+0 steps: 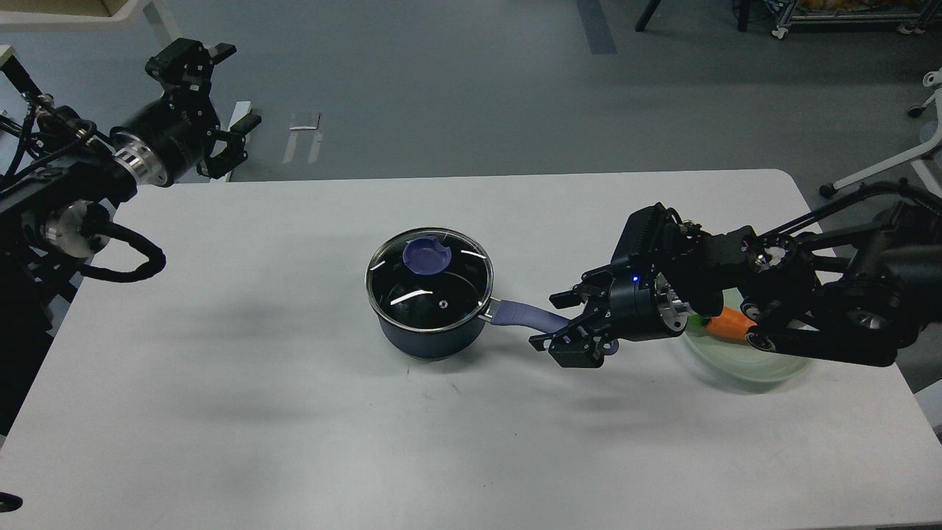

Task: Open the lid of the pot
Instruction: 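Reach the right gripper to the lavender pan handle and grasp it, then move the left gripper over the pan toward the purple lid knob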

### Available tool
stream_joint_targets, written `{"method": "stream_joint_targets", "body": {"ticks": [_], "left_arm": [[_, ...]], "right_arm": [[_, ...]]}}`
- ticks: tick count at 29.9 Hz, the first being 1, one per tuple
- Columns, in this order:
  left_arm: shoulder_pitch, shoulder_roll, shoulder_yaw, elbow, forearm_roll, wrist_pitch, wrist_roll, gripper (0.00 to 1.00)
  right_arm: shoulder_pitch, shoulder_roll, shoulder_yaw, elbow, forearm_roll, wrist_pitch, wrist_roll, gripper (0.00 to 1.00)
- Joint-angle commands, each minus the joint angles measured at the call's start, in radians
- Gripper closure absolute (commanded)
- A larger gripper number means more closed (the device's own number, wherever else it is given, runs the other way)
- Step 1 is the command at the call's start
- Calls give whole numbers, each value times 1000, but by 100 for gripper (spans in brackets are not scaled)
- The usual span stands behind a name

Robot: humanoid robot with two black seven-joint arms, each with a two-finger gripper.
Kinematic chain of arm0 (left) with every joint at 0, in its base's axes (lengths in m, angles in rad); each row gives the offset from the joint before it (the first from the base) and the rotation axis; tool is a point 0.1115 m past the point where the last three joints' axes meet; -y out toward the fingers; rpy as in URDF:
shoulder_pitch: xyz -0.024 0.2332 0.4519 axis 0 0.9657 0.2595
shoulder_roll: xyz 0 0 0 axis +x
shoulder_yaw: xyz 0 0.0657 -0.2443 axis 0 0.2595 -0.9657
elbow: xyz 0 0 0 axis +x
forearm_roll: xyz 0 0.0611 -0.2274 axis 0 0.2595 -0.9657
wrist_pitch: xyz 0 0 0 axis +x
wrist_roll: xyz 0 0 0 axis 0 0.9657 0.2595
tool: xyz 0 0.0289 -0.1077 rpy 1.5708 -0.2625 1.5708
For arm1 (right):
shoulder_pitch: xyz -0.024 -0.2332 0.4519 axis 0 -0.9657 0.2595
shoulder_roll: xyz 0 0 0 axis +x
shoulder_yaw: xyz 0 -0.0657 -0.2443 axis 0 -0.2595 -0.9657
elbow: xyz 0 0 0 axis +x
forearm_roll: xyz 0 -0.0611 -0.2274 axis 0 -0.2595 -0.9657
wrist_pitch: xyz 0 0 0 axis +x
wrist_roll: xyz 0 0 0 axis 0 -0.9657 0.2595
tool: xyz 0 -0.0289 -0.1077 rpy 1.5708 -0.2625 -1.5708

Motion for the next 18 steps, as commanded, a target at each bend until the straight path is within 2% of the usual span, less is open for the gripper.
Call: {"method": "stream_joint_targets", "body": {"ticks": [1, 6, 18], "left_arm": [[0, 0, -1, 0, -1, 1, -1, 1], [0, 0, 1, 0, -1, 1, -1, 1], [-2, -12, 1, -30, 63, 3, 0, 1]], "right_arm": [[-2, 30, -9, -23, 0, 0, -1, 37], [1, 40, -16, -43, 2, 0, -4, 51], [-7, 40, -21, -41, 3, 0, -2, 63]]}}
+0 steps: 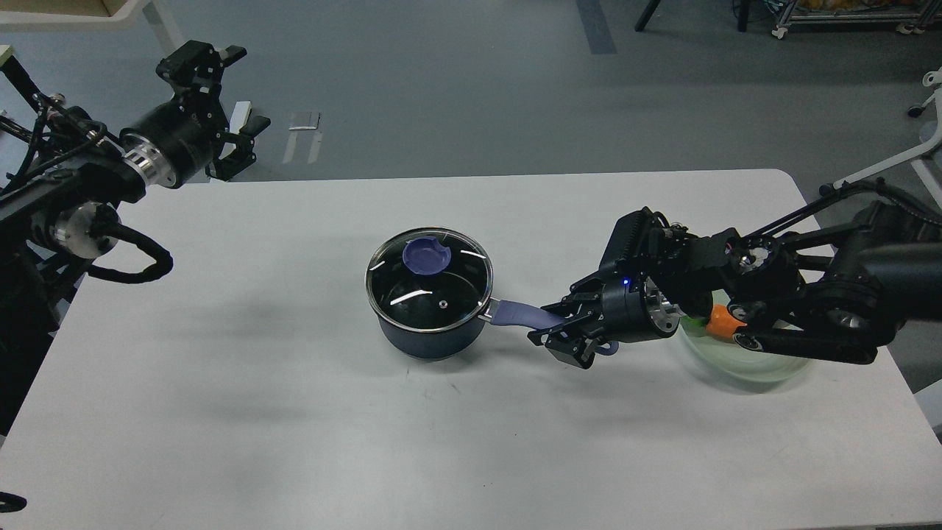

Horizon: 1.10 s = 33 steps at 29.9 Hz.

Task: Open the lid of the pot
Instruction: 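Move the left gripper over the pan toward the purple lid knob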

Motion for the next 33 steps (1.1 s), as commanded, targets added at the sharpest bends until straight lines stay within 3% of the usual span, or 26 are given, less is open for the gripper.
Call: {"method": "stream_joint_targets", "body": {"ticks": [1, 4, 8, 14, 20, 25, 33], "left_arm": [[-1, 0, 1, -24, 46, 2, 1, 1], [1, 4, 1, -79, 148, 25, 1, 1], [1, 6, 1, -154, 268, 67, -1, 1], [-16, 11, -5, -354, 526, 156, -2, 1], [-18, -3, 0, -504, 958, 225, -18, 1], [-18, -45, 27, -526, 1308, 306, -19, 3], [-21, -54, 208, -514, 1667, 432, -19, 6]], "right_arm": [[-5, 0, 0, 0, 0, -1, 1, 67], [-13, 0, 0, -1, 0, -3, -1, 78], [-11, -2, 2, -1, 2, -3, 1, 83], [-13, -2, 2, -5, 6, -3, -1, 83], [-13, -2, 2, -9, 22, -3, 1, 83], [-13, -2, 3, -12, 31, -3, 1, 83], [-14, 0, 3, -12, 31, -3, -1, 83]]}}
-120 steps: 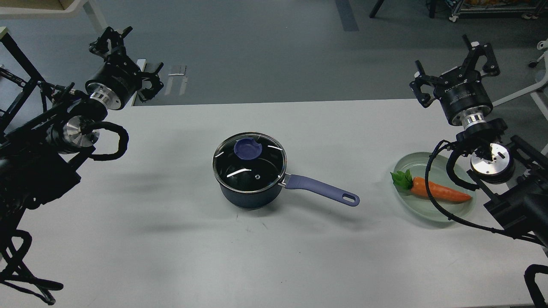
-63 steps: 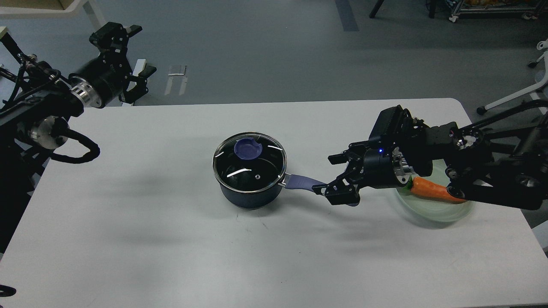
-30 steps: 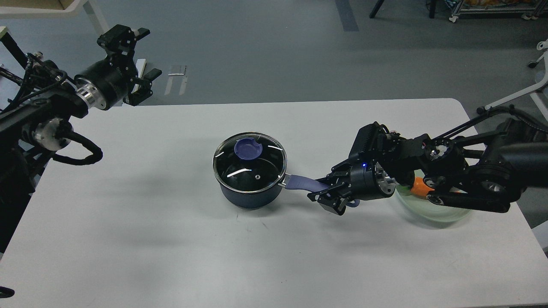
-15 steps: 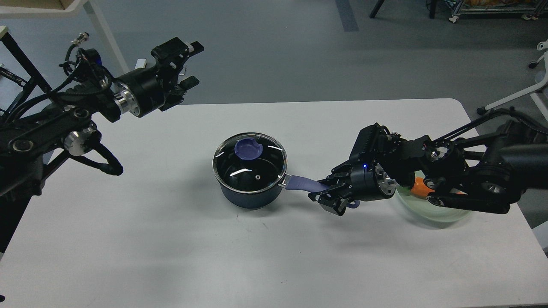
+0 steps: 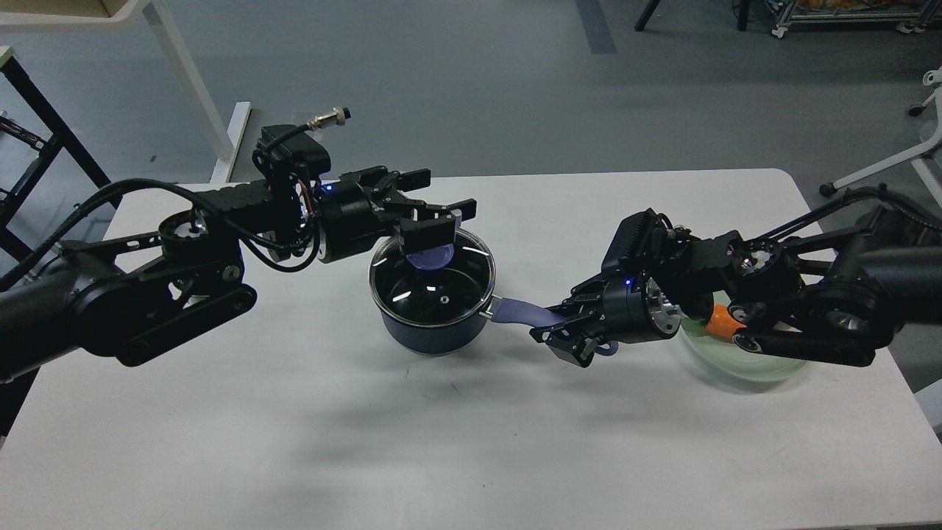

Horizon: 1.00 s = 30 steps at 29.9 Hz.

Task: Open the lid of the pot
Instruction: 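Move the left gripper over the pan toward the purple lid knob, then grasp the purple knob of the glass lid with the left gripper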

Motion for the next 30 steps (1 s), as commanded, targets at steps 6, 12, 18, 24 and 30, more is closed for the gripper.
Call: {"method": "stream_joint_targets", "body": {"ticks": [6, 12, 18, 24, 30], "left_arm": [[2, -2, 130, 59, 137, 111, 2, 7], [2, -25, 176, 100, 144, 145, 5, 7], [2, -32, 208, 134, 144, 171, 5, 7], [1, -42, 216, 168, 144, 185, 5, 7], [2, -45, 216, 180, 142, 186, 3, 10]], "right_arm": [[-8, -1, -3, 0, 0, 1, 0, 83], [-11, 0, 0, 0, 0, 1, -1, 83], [-8, 2, 0, 0, -2, 1, -2, 83], [-9, 2, -1, 3, 0, 1, -2, 83], [-2, 2, 0, 3, 1, 1, -2, 83]]}}
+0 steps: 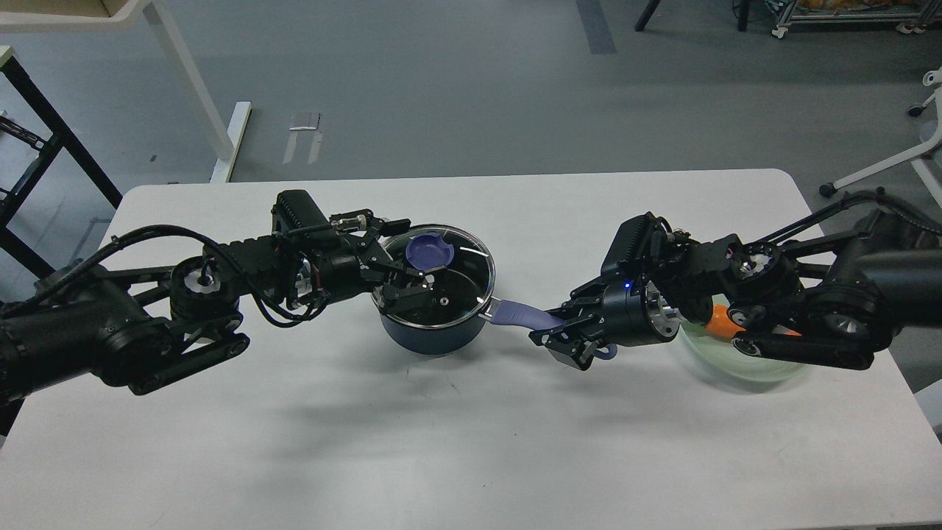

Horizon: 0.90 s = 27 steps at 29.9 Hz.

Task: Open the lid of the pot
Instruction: 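Grasp the purple knob of the glass lid with the left gripper, then lift the glass lid off the pan with the left gripper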

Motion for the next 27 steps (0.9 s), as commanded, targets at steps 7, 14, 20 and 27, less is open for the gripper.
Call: {"method": "stream_joint_targets", "body": {"ticks": [7, 14, 20, 27], "left_arm": [[0, 0, 0, 3, -1, 2, -2, 14], [0, -9, 0, 3, -1, 2, -4, 30], [0, -14, 2, 3, -1, 2, -12, 43], [0, -14, 0, 5, -1, 2, -27, 56]], "right_arm": [[8, 0, 0, 0, 8, 1, 0, 83], [9, 0, 0, 0, 8, 3, 0, 83], [9, 0, 0, 2, 8, 3, 0, 83], [6, 0, -2, 2, 8, 3, 0, 83]]}}
